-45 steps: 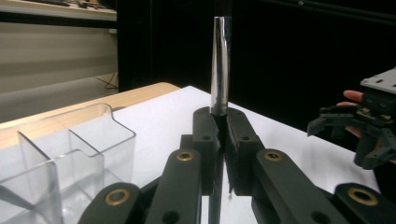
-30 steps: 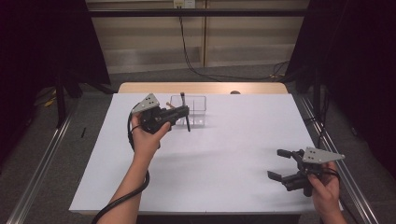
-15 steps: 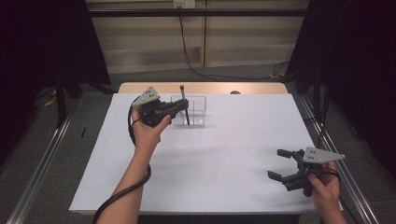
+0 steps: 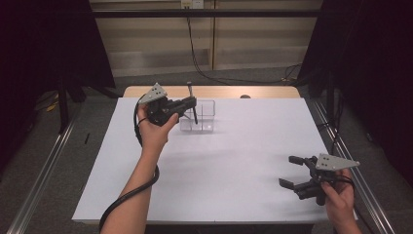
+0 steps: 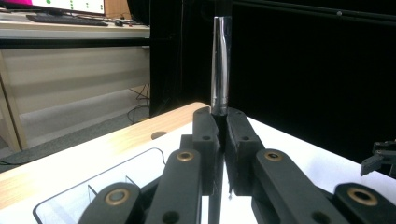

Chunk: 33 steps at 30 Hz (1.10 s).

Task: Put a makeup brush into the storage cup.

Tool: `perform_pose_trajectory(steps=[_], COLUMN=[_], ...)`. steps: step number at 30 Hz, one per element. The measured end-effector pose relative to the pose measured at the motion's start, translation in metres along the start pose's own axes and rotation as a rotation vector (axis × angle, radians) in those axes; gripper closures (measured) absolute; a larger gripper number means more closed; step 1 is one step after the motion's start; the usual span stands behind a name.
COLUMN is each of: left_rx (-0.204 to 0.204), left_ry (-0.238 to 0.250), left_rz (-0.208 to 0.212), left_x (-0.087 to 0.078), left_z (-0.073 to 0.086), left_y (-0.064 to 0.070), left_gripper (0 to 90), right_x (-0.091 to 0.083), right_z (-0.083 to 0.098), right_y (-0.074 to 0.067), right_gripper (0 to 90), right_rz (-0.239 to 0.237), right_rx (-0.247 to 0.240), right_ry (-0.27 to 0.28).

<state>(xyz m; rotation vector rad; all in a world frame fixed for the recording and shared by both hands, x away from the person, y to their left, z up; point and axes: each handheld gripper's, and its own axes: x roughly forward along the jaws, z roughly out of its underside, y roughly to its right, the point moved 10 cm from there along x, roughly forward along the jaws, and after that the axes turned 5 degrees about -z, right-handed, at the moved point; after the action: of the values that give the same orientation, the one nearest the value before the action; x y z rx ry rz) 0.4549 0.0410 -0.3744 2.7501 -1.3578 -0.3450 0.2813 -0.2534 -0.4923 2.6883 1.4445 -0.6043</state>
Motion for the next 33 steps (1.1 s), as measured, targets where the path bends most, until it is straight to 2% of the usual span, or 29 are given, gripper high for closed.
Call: perform_pose_trajectory(steps=[19,26,33], left_rx=[-0.004,-0.008,0.007], left_ry=[0.007,-0.002,-0.017], left_rz=[-0.071,-0.097,-0.125], left_x=[0.007,0.010,0.013], left_z=[-0.010,-0.010,-0.010], left_y=[-0.020,-0.028,-0.033], left_gripper=[84.0,84.0,83.9], right_x=[-0.001,-0.001,-0.001], right_z=[-0.001,-0.001,0.000], right_y=[0.000,0.000,0.001], right_gripper=[5.9,5.9,5.9], right_rz=[0.000,0.000,0.000], right_rx=[0.000,0.000,0.003], right_ry=[0.005,0.005,0.005])
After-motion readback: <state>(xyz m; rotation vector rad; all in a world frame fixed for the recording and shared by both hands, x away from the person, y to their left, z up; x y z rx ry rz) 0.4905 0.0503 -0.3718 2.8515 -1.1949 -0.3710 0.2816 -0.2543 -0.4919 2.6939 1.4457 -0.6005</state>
